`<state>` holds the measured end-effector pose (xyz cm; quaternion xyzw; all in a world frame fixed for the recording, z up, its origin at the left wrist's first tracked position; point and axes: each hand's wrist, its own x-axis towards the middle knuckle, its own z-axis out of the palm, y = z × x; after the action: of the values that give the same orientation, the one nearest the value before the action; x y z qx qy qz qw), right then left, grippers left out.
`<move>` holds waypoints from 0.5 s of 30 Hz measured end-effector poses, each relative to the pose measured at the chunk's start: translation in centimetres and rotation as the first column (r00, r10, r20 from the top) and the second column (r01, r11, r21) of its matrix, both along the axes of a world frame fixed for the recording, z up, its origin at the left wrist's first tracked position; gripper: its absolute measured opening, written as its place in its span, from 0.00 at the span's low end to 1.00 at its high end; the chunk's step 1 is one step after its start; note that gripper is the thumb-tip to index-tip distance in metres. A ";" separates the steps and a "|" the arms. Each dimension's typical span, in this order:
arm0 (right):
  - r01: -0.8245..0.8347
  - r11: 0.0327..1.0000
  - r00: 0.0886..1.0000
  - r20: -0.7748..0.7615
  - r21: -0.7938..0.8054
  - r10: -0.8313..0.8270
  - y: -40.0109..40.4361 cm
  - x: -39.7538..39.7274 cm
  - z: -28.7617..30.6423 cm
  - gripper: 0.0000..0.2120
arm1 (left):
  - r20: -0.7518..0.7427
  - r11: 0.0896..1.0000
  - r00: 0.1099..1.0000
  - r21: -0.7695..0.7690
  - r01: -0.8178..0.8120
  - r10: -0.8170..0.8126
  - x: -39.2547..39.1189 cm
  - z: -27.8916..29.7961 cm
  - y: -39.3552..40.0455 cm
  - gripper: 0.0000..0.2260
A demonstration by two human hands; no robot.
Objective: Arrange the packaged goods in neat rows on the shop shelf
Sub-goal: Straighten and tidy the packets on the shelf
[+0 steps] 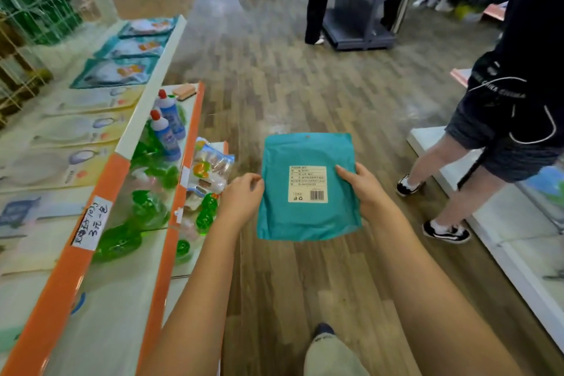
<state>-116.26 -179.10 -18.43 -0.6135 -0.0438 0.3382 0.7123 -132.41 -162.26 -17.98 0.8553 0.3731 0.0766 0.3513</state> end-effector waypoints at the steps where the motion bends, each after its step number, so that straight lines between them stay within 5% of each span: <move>1: -0.009 1.000 1.000 0.003 0.005 0.009 0.4 0.9 0.1 0.03 | 0.005 1.000 1.000 -0.026 -0.006 0.006 0.8 0.0 0.2 0.16; 15: -0.144 0.990 0.989 0.038 0.000 0.144 2.1 12.3 1.5 0.11 | 0.169 0.876 0.957 -0.464 -0.133 0.235 12.7 0.2 0.9 0.17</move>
<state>-104.00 -176.97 -16.89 -0.6140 -0.1018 0.3771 0.6858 -119.74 -161.35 -17.82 0.6978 0.4195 0.1159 0.5689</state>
